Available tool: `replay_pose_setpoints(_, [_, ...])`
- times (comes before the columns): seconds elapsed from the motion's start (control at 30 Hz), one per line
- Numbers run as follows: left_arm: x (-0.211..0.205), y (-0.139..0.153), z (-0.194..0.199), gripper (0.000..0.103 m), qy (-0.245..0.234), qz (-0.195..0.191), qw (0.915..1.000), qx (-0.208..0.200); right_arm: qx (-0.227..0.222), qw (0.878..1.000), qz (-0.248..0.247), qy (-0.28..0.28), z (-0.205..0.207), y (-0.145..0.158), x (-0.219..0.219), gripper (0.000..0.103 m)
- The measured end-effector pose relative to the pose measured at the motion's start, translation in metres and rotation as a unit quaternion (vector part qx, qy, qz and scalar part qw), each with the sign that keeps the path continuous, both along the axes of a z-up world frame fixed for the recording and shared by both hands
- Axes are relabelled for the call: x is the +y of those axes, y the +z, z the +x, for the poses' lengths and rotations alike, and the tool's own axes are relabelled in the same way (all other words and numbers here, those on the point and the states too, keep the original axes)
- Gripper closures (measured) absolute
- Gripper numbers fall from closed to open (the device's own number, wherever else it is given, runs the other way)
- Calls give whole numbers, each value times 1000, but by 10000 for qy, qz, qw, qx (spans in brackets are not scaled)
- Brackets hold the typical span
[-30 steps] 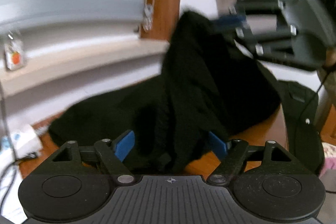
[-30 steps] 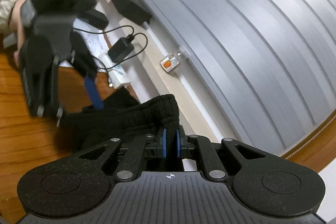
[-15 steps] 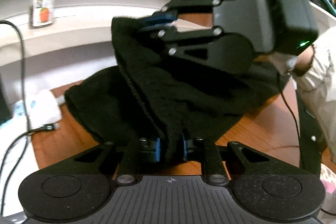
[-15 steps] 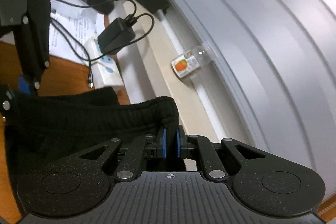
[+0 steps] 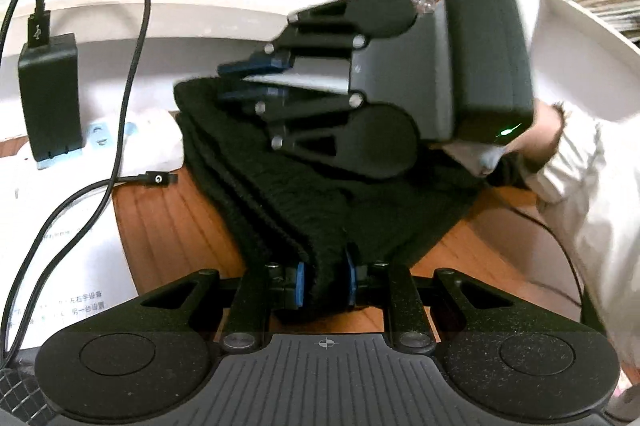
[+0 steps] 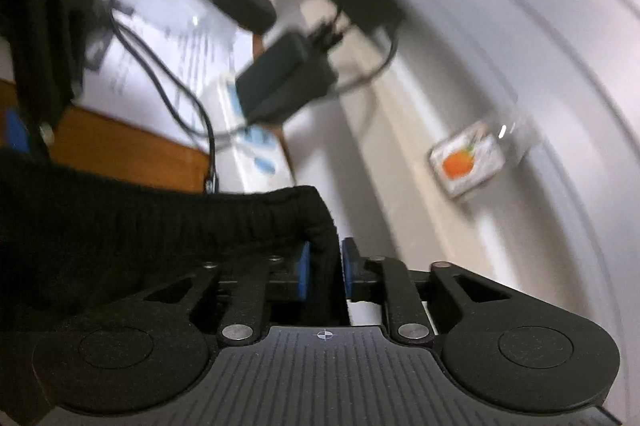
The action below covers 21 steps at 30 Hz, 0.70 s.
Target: Fold clothes
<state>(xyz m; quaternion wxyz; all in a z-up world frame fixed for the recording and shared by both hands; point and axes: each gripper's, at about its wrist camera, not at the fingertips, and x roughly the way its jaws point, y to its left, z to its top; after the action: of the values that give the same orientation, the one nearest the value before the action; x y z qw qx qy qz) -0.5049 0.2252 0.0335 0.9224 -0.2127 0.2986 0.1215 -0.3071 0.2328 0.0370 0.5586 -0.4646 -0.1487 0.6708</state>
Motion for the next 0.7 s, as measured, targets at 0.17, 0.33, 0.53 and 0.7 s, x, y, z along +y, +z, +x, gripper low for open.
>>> replay_pose_setpoints(0.17, [-12, 17, 0, 72, 167, 425, 9989, -50, 771, 9950, 400, -496, 31, 30, -31, 54])
replay_pose_setpoints(0.33, [-31, 51, 10, 72, 294, 1260, 9914, -199, 1580, 9775, 875, -1092, 84, 71, -104, 53])
replay_pose_setpoints(0.53, [-43, 80, 25, 65, 410, 1790, 9816, -519, 2029, 9426, 861, -2509, 156, 54, -196, 55])
replay_pose_setpoints(0.7, [-40, 103, 9, 62, 847, 1855, 9748, -900, 2407, 8988, 820, -3571, 206, 16, -259, 55])
